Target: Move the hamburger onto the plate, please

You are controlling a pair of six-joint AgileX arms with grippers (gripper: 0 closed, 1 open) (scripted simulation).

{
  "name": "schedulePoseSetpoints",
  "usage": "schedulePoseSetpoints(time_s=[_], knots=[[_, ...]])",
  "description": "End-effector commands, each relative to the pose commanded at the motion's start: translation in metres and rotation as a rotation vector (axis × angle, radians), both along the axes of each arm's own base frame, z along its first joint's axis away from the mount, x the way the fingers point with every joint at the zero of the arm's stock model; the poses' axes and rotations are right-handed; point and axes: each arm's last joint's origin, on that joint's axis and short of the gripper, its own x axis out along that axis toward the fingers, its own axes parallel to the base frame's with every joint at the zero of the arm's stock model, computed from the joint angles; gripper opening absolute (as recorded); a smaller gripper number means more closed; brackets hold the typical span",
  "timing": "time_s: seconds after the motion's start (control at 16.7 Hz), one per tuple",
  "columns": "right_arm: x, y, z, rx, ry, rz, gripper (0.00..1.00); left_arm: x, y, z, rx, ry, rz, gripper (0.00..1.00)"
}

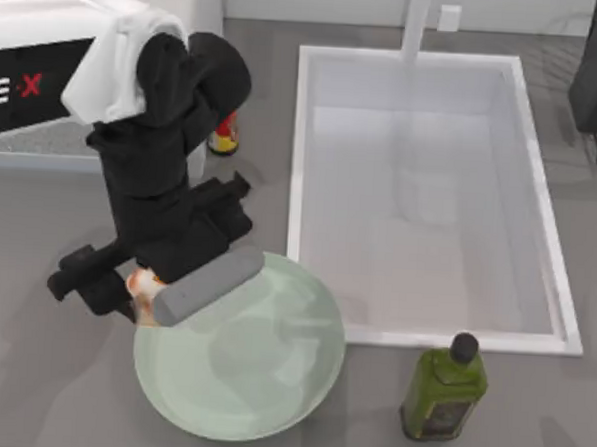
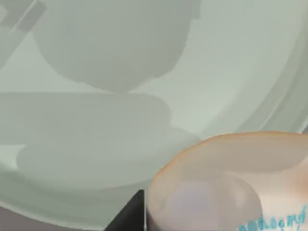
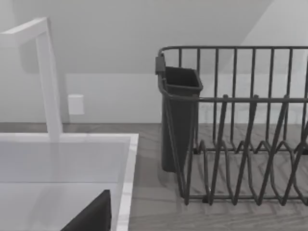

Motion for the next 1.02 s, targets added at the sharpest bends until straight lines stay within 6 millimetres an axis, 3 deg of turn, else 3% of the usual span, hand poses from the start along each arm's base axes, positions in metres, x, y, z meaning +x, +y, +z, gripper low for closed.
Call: schedulePoseSetpoints(time_s=[0.24,0.42,0.78,1.02], knots=[[0.000,0.000,0.000,0.000,0.000,0.000,1.00,-0.010,-0.034,-0.003,-0.028,0.003,-0.438,0.00],[0.000,0.000,0.000,0.000,0.000,0.000,1.00,-0.016,-0.050,0.000,-0.047,-0.022,-0.638,0.00],[0.000,0.000,0.000,0.000,0.000,0.000,1.00,-0.019,-0.056,0.003,-0.056,-0.043,-0.718,0.00],[0.000,0.000,0.000,0.000,0.000,0.000,1.00,-0.018,-0.056,-0.007,-0.056,-0.047,-0.715,0.00]])
